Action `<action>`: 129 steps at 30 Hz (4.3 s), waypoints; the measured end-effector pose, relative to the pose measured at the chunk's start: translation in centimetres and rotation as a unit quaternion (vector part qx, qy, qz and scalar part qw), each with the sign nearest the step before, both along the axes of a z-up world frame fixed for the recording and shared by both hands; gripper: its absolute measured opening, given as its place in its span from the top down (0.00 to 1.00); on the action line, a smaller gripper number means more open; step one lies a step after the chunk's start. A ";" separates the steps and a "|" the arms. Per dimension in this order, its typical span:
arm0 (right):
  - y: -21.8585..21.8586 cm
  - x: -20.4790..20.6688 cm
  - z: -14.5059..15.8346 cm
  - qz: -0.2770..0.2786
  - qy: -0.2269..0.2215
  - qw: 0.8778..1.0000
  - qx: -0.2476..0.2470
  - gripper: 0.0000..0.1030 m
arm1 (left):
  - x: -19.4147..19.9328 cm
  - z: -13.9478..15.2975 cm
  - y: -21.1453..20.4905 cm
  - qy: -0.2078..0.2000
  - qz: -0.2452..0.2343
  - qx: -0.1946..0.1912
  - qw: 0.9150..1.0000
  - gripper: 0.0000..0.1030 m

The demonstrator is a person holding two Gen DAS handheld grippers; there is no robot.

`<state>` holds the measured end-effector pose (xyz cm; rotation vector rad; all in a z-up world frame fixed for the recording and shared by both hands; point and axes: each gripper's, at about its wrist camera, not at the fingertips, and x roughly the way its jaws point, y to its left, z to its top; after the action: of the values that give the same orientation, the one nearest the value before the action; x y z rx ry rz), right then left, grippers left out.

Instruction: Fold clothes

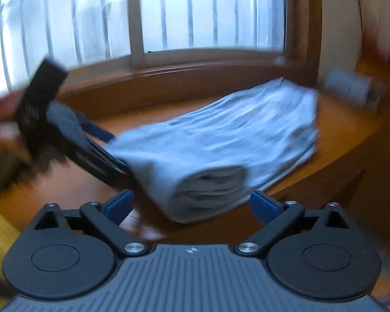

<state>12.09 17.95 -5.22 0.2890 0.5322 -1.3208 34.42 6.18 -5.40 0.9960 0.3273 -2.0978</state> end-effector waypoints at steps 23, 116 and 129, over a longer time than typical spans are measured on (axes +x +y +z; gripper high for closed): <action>-5.8 2.3 -1.8 0.167 0.072 0.983 -0.040 0.70 | 2.9 4.3 2.1 0.017 0.059 -0.021 0.998 0.00; -9.0 -3.9 -2.8 -0.024 -0.017 0.999 0.045 0.17 | -4.5 -1.0 -5.9 -0.032 0.019 0.033 0.999 0.00; -10.0 -3.3 -3.9 -0.027 -0.020 0.997 0.068 0.17 | -3.9 -1.8 -5.9 -0.021 -0.009 0.043 0.999 0.00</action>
<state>8.82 7.95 -9.15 0.4444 0.5840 -1.3313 30.50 0.28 -7.24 1.0973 0.3918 -2.0909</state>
